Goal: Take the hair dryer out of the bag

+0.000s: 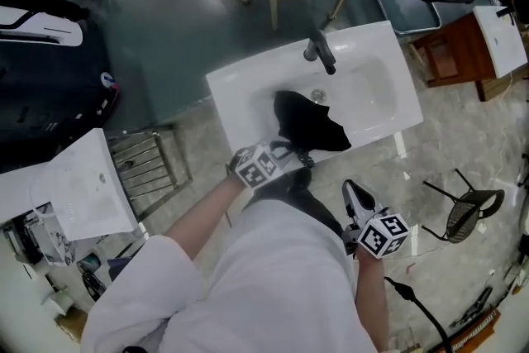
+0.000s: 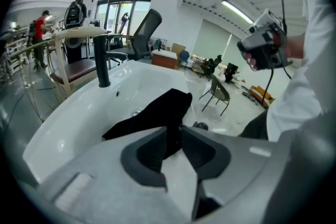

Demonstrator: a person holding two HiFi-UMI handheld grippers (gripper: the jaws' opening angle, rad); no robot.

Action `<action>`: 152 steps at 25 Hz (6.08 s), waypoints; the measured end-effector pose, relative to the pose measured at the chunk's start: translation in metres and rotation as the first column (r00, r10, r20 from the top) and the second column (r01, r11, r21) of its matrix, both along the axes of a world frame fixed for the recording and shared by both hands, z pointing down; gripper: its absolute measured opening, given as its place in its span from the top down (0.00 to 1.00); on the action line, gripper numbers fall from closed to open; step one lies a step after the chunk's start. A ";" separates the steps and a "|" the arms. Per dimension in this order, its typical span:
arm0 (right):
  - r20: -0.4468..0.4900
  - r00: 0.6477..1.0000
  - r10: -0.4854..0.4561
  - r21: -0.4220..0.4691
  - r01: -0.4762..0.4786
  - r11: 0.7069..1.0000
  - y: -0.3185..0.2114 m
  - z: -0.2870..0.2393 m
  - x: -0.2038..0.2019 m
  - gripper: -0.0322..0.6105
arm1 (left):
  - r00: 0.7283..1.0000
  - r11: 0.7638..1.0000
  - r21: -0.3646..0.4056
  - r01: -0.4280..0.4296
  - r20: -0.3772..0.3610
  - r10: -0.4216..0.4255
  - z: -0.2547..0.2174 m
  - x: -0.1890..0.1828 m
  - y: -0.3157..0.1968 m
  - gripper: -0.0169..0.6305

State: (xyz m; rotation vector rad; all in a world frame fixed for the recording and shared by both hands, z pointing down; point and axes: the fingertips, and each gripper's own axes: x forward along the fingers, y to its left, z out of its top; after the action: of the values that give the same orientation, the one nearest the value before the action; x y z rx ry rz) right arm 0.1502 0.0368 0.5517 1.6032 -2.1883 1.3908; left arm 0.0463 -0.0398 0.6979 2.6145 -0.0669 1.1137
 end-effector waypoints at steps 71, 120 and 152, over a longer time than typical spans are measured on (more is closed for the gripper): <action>-0.177 0.948 -0.264 -0.462 0.156 0.873 -0.123 0.220 -0.086 0.56 | 0.938 0.920 -0.226 0.319 -0.063 -0.341 0.030 -0.016 -0.065 0.93; -0.032 0.905 -0.424 -0.573 0.331 0.750 -0.087 0.154 -0.069 0.56 | 0.956 0.919 -0.340 0.197 -0.139 -0.257 0.004 -0.012 -0.014 0.74; 0.161 0.974 -0.161 -0.475 0.220 0.852 -0.039 0.085 -0.015 0.56 | 0.929 0.917 -0.196 0.347 -0.064 -0.365 -0.011 0.010 -0.034 0.78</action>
State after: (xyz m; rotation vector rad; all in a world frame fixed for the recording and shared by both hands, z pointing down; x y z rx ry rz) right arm 0.1349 -0.0019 0.6363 1.1168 -1.7739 1.8208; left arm 0.0564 -0.0740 0.6873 2.3647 -0.3864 0.8193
